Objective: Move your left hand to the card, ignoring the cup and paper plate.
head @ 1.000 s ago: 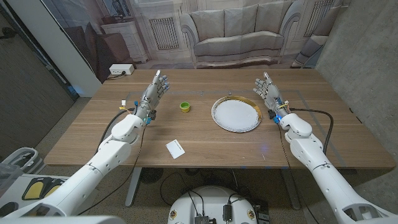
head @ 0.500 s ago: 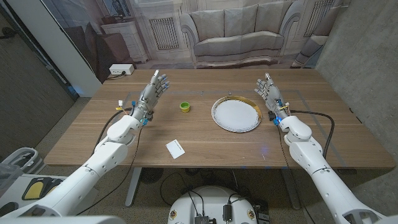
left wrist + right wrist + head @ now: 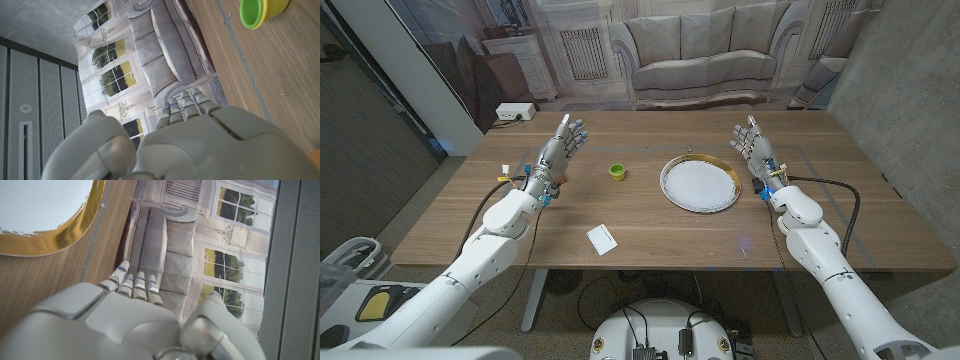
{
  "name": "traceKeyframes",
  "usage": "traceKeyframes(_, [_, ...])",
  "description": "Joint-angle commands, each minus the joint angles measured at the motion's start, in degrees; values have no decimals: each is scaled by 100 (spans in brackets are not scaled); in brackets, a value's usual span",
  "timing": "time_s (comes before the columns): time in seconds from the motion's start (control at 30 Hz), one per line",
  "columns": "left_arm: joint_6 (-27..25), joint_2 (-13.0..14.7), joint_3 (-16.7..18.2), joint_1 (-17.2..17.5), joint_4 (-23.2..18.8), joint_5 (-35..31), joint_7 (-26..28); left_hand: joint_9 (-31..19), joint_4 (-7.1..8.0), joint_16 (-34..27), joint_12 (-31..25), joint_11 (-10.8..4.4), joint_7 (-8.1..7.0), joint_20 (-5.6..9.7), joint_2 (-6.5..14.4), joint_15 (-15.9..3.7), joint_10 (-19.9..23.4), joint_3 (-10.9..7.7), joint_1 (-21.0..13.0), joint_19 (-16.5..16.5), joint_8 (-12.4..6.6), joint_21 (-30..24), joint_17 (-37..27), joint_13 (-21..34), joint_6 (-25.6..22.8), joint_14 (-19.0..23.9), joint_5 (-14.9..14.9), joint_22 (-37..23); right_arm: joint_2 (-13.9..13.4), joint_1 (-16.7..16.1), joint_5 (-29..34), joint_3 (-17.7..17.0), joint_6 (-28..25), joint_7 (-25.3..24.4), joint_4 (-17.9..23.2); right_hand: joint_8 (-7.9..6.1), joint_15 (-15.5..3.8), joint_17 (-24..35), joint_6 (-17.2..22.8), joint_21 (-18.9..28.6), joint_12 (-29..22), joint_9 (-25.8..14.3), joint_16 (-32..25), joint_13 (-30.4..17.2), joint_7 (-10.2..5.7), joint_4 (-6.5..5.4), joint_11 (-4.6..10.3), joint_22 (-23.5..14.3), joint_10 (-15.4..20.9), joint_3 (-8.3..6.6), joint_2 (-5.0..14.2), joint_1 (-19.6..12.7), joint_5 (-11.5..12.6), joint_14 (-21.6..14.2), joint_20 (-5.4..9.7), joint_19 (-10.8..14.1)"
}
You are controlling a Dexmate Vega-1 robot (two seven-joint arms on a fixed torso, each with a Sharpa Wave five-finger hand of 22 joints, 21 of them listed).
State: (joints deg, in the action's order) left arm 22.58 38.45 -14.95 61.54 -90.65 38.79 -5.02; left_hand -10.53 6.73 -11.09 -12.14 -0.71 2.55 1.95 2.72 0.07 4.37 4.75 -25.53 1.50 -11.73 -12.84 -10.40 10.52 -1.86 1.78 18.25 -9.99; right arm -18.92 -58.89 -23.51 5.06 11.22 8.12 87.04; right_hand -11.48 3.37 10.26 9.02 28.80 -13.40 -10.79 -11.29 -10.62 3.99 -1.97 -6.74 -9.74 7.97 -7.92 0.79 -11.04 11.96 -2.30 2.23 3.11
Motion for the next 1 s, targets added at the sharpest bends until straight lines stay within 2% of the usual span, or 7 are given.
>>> traceKeyframes(0.03, [183,166,192,445,-332,-26,145,-10,-18,-39,-39,7,9,208,22,8,56,-4,-9,52,-52,25,-16,25,-59,49,24,-28,-67,-154,-31,-30,-105,-58,272,-9,0,25,27,-24,-22,-12,-5,-2,-34,5,7,-13,79,24,-7,9,4,-43,51,60])
traceKeyframes(0.43, [228,372,388,797,-622,-156,332,-11,-31,-66,-56,5,-4,213,39,-7,160,13,-36,97,-71,28,-15,26,-175,185,24,-31,-72,-467,-114,-132,-47,-147,525,-9,1,24,39,-60,-14,-12,2,-2,-38,11,1,-14,83,30,-2,10,3,-46,46,66])
traceKeyframes(1.0, [442,370,437,976,-603,-188,257,-11,-44,-49,-40,9,7,224,54,-3,174,25,-63,108,-59,40,-15,26,-204,202,24,-32,-158,-609,-34,-116,-72,-279,731,-8,4,22,54,-109,-7,-12,13,-3,-37,25,8,-15,102,32,7,1,3,-47,40,76])
